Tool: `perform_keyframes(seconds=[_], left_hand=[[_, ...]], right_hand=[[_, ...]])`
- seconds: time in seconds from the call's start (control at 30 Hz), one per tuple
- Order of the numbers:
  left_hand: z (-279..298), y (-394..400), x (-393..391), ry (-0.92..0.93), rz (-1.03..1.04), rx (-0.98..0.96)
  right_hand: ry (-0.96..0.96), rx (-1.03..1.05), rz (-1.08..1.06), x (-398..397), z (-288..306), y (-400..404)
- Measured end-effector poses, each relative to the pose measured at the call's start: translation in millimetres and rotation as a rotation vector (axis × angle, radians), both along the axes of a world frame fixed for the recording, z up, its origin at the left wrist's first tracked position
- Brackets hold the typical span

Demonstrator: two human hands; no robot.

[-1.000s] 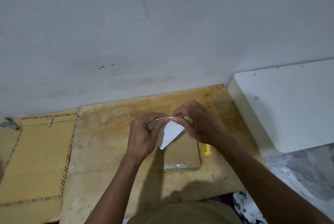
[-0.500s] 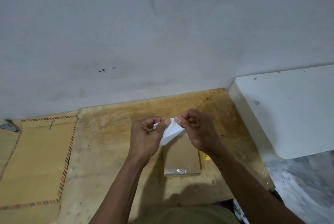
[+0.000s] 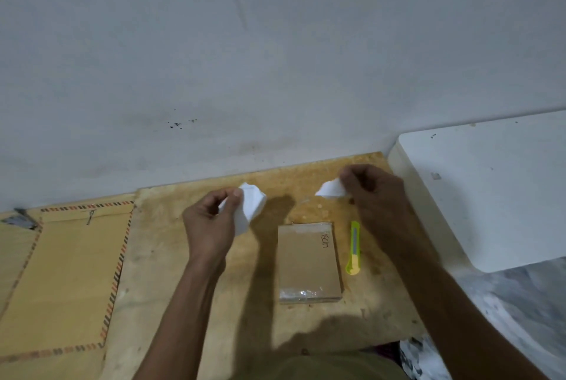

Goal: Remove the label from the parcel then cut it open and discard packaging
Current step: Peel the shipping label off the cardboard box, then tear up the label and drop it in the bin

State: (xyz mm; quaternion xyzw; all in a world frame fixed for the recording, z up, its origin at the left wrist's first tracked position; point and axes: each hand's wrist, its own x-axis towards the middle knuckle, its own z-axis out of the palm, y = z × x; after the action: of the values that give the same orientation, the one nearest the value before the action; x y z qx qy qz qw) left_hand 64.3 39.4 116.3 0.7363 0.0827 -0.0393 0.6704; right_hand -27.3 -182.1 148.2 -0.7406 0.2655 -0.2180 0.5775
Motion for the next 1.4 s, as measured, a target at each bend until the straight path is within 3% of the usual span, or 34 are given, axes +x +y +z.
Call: perform_keyframes(seconds=[0.3,0.47,0.57,0.67,1.13,1.3,1.4], left_hand=[[14.9,-23.2,-22.3,0.188,-0.307,-0.165],[21.9,-23.8,-22.2,0.187,-0.399,-0.176],[18.6,-26.1,-19.6,0.183,-0.361,-0.118],[15.3,-24.4,-18.3,0.145,-0.359,-0.065],[19.2,-18.8,-11.5,-0.244,-0.537,0.395],[19.0,-30.3,-19.4,0.073,-0.379,-0.003],[13.5,-32.3,-12.5,0.202,-0.196,-0.143]], right_hand=[[0.034,-0.325,0.281,20.2,-14.3,38.1],[-0.003,-0.253,0.291,20.5,-22.4,35.8],[0.012,-0.221,0.337,19.7,-24.6,33.7],[0.057,-0.386,0.425,20.0,-27.2,28.6],[0.056,-0.533,0.483,19.7,-28.1,24.7],[-0.027,-0.331,0.298,13.7,-29.4,38.1],[-0.099,-0.201,0.152,5.7,-24.6,46.2]])
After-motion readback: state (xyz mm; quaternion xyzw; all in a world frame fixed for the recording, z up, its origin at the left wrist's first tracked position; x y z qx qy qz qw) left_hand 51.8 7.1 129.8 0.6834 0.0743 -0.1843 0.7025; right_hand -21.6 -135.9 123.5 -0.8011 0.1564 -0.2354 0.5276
